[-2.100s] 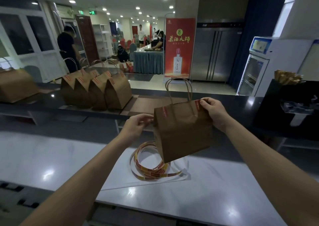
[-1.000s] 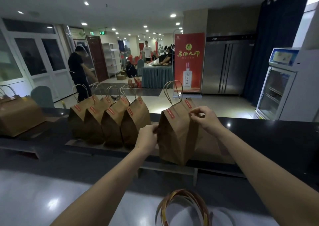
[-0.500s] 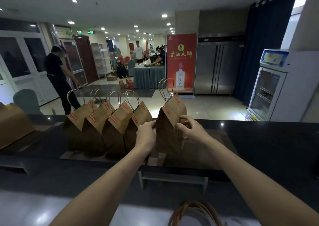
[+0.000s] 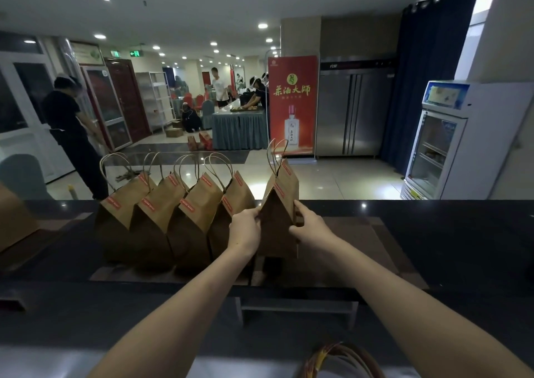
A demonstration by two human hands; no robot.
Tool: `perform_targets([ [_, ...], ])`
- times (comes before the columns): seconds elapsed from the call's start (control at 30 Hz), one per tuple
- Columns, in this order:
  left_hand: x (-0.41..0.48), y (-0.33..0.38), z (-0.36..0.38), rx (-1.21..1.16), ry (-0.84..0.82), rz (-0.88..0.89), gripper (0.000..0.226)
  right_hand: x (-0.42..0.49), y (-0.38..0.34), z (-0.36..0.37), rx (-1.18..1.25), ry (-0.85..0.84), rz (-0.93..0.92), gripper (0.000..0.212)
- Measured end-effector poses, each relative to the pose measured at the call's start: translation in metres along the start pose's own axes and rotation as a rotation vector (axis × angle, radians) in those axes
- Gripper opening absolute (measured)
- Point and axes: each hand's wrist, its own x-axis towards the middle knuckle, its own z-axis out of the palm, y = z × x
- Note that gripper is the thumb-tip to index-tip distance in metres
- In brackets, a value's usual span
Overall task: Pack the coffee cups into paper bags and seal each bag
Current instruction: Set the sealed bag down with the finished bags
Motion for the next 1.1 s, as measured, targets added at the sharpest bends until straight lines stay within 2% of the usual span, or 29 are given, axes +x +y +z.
perform_targets([
  [0.43,0.013,-0.011,0.001,0.152,-0.149,-0.071,0.031,0.016,0.013,0.021,0.015,-0.04,0.054,0.084],
  [1.1,-0.01,0.003,-0.018,0.19,-0.07,-0.052,0.033,-0.006,-0.003,0.029,0.043,-0.093,0.079,0.082],
])
